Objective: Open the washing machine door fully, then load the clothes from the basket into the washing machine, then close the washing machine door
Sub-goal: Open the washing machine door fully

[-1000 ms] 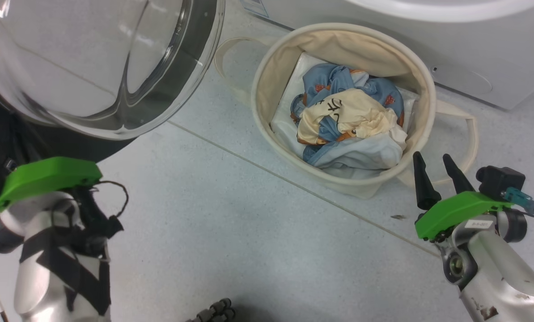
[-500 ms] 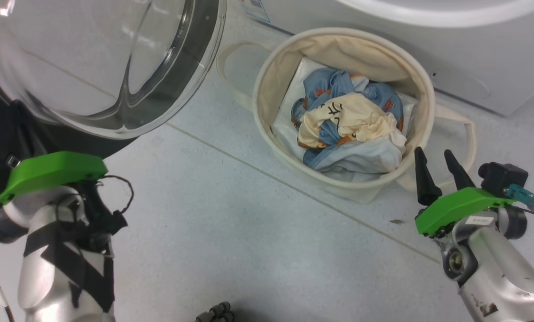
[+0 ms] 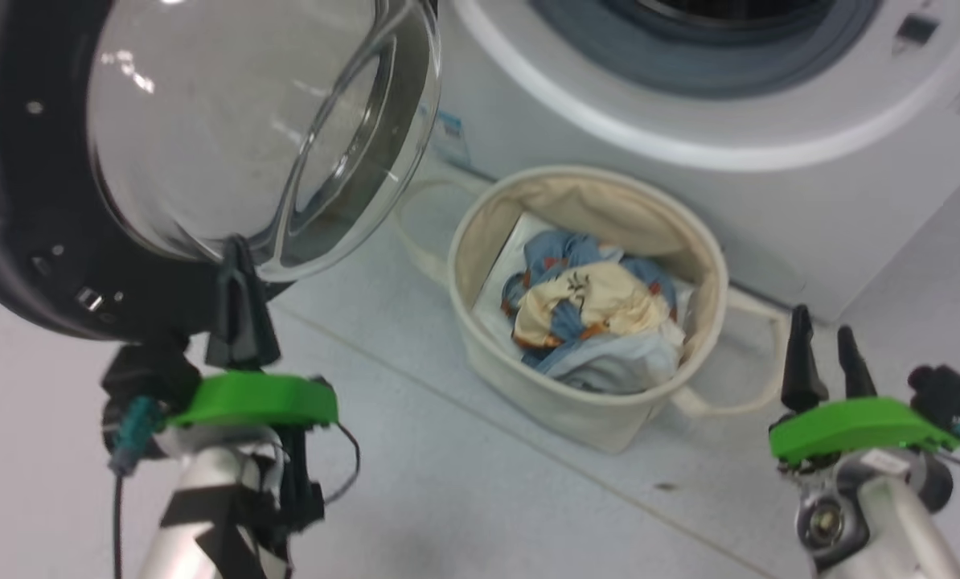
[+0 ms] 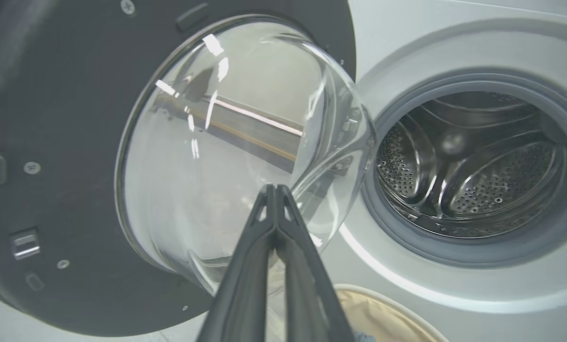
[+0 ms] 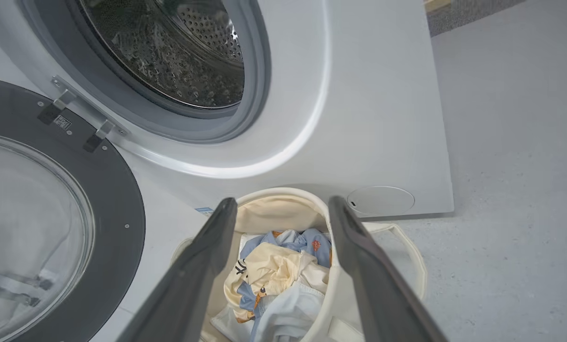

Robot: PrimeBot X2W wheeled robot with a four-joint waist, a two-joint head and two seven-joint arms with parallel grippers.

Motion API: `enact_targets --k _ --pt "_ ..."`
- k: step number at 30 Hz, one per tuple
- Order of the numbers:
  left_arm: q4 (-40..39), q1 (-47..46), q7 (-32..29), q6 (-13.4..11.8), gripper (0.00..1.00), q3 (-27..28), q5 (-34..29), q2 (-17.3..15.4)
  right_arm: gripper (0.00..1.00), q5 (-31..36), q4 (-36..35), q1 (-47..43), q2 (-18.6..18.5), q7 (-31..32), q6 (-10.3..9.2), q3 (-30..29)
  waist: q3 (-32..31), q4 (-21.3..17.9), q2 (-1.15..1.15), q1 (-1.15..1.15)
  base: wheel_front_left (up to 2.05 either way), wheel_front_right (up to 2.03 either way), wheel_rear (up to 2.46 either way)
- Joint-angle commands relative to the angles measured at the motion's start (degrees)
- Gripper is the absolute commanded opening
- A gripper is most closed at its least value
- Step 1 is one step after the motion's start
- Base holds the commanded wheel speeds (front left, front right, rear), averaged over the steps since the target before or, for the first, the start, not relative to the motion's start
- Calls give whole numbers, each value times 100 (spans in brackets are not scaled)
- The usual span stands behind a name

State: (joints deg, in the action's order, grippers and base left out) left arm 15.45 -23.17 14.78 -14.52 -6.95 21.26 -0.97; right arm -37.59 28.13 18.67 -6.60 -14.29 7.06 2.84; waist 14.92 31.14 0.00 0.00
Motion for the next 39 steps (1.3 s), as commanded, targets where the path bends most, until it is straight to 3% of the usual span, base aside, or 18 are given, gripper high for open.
enact_targets --k 1,11,18,26,27,28,36,39 --pt "-199 99 22 55 0 71 -82 -190 100 144 -303 -113 158 -71 43 124 -624 -278 0 0 0 0 0" --pt "-114 785 22 361 0 -395 -269 -190 100 307 -1000 -760 362 -71 43 46 -1399 -1108 0 0 0 0 0" --pt "-178 875 22 760 0 -675 -45 -190 100 264 -1266 -940 370 -71 43 207 -1423 -1576 0 0 0 0 0" --pt "201 810 22 887 0 -938 -25 -190 100 427 -1417 -970 371 -71 43 387 -1223 -2279 0 0 0 0 0" --pt "301 780 22 899 88 -984 14 -190 100 459 -1440 -947 371 -71 43 379 -1171 -2360 0 0 0 0 0" --pt "409 736 22 876 100 -1019 2 -190 100 468 -1465 -926 371 -71 43 371 -1120 -2438 0 0 0 0 0" --pt "768 500 22 668 100 -870 -17 -190 100 408 -1640 -829 371 -71 43 553 -810 -2856 0 0 0 0 0" --pt "877 462 22 579 100 -782 -27 -190 100 300 -1180 -833 371 -71 43 573 -800 -2923 0 0 0 0 0"
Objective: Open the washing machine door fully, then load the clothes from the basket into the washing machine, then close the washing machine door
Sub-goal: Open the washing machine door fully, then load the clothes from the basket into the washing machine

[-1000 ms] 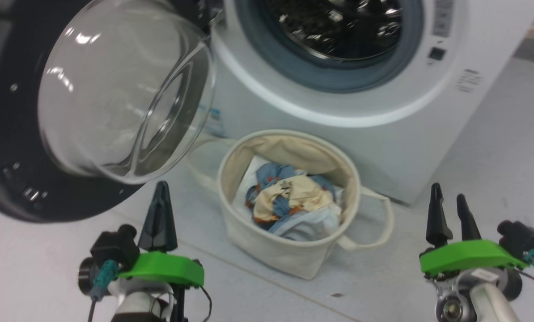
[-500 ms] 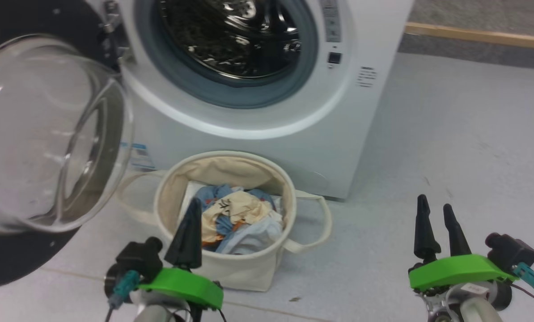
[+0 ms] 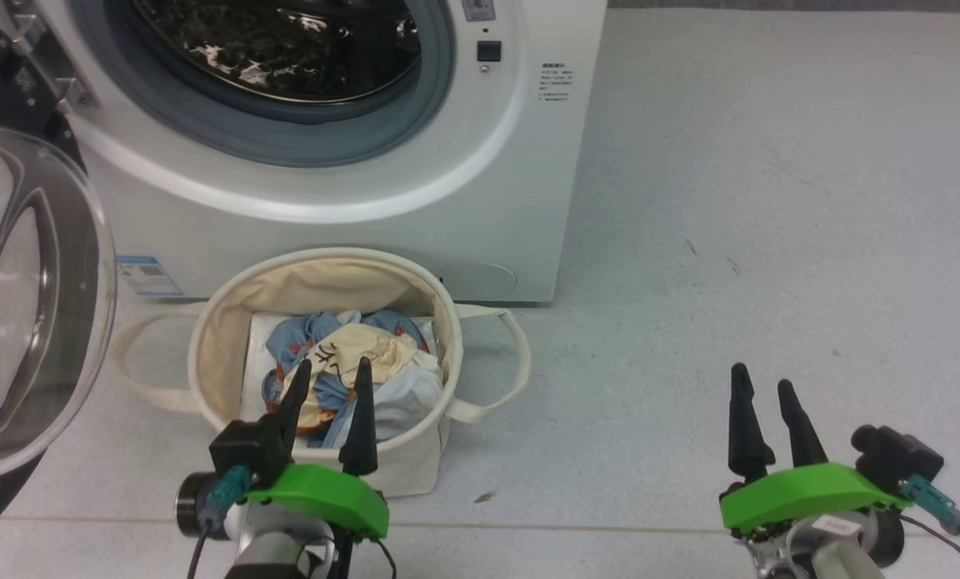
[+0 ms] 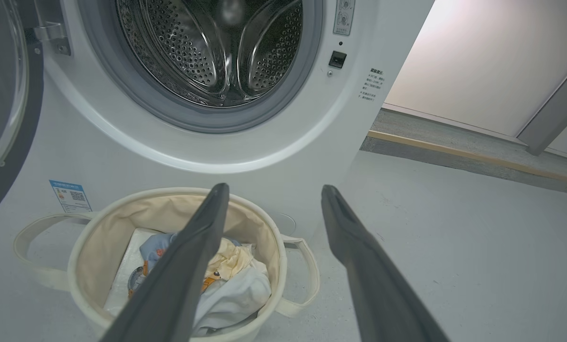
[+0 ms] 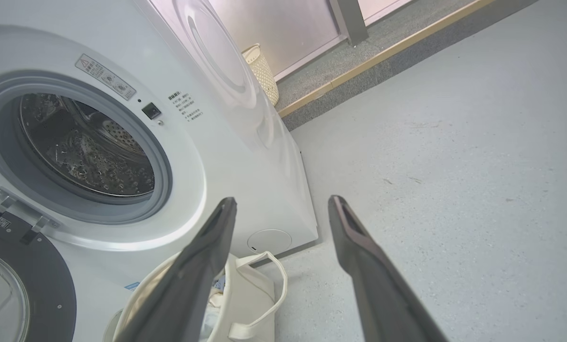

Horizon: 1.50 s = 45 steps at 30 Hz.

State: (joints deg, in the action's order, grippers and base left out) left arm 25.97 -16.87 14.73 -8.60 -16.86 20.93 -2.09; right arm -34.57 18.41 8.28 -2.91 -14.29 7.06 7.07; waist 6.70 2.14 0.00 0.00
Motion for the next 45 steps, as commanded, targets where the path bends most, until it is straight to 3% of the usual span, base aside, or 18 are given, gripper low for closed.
enact_targets --k 1,22,31,45 --pt "-166 -169 27 -23 100 209 -10 -78 100 -32 -150 255 2 -71 43 150 24 -35 0 0 0 0 0" --pt "-90 -198 27 -266 100 146 279 -78 100 703 -558 316 3 -71 43 300 29 200 0 0 0 0 0" --pt "-35 -135 27 -189 100 126 697 -78 100 747 -474 276 3 -71 43 363 -81 301 0 0 3 -8 6" --pt "-65 -172 27 -231 100 25 560 -78 100 698 -429 289 3 -71 43 416 -22 326 0 0 91 -185 95"
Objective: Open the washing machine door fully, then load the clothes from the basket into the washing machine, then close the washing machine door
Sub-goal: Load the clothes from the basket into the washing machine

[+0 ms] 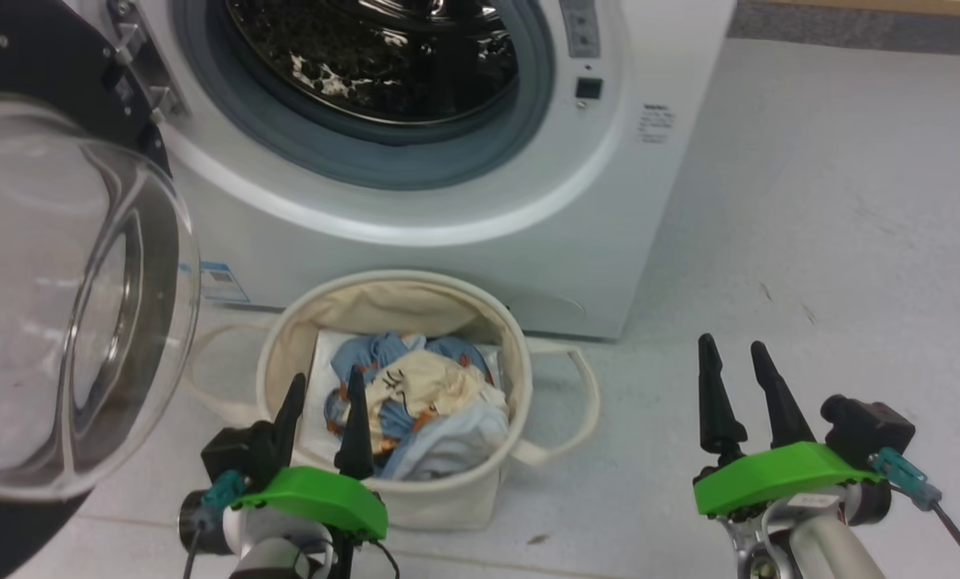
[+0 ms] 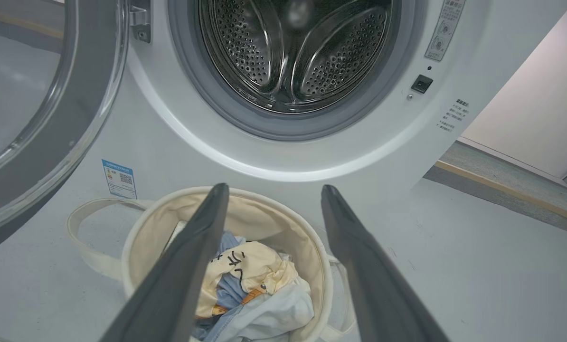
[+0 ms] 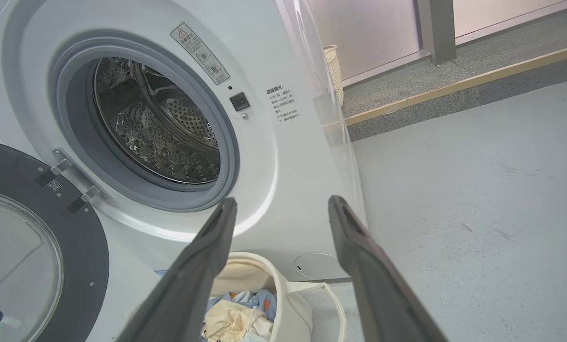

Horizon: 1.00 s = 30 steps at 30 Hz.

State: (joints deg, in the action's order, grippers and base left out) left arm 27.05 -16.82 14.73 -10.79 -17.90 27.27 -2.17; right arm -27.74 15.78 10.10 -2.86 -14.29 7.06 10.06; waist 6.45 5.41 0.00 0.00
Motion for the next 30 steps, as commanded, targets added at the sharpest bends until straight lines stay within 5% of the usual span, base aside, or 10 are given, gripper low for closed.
enact_targets --k 1,18,23,30 --pt "-166 -190 27 -21 100 101 -128 -71 100 12 -162 110 -2 -71 43 119 14 -1 0 0 143 -188 45" --pt "2 -332 27 -152 100 41 -265 -71 100 46 -161 256 -2 -71 43 130 405 -110 0 0 53 -56 3" --pt "716 -599 27 -243 100 -111 -692 -71 100 107 -151 351 -2 -71 43 39 775 -164 0 0 0 0 0" --pt "2055 -1526 27 -44 100 -568 -1002 -71 100 248 -178 589 -2 -71 43 80 1614 -208 0 0 0 0 0"
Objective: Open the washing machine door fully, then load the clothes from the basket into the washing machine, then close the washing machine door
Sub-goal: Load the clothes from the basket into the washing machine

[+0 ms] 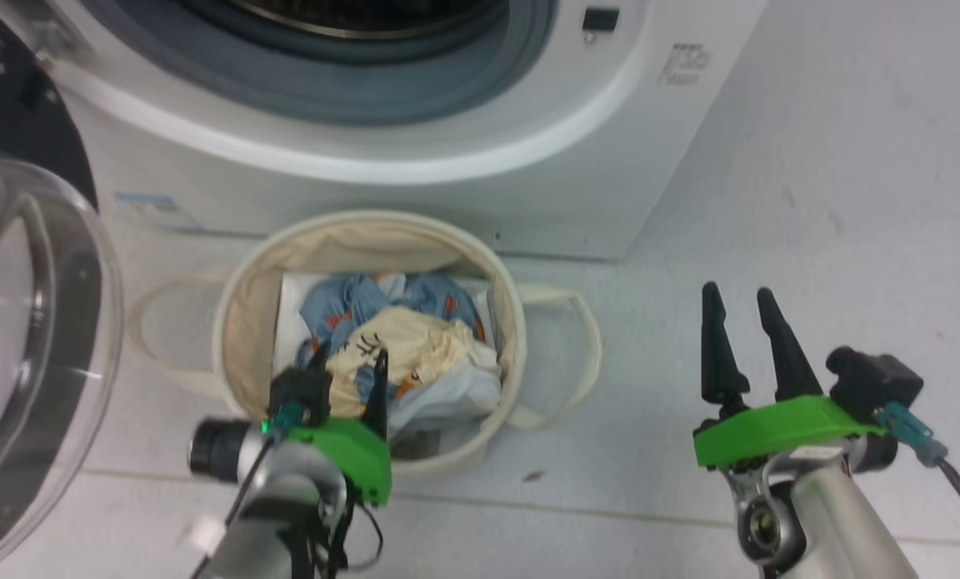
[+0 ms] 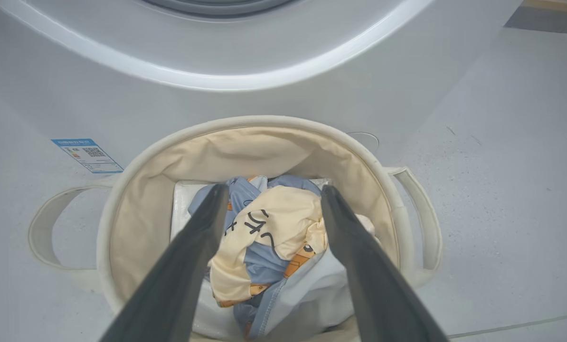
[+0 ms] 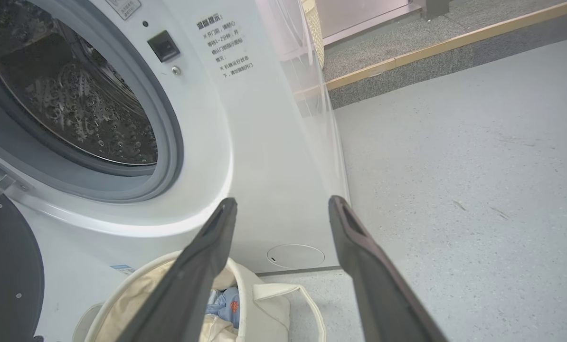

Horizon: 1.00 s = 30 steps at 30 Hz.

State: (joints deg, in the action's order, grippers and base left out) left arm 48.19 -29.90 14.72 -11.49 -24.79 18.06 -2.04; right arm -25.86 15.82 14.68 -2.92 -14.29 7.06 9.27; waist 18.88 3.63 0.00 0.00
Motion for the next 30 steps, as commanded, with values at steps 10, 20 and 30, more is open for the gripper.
enact_targets --k 10,20,30 --pt "1286 -1407 13 397 100 -544 -85 -84 100 133 -327 493 -40 -71 43 159 1395 -128 0 0 0 0 0" --pt "2083 -2248 -823 721 100 -1045 506 -84 100 68 -338 734 -29 -71 43 195 1963 -343 0 0 0 0 0" --pt "2406 -2933 -1612 596 100 -1152 1009 -84 100 72 -442 966 -15 -71 43 100 2629 -623 0 0 0 0 0"
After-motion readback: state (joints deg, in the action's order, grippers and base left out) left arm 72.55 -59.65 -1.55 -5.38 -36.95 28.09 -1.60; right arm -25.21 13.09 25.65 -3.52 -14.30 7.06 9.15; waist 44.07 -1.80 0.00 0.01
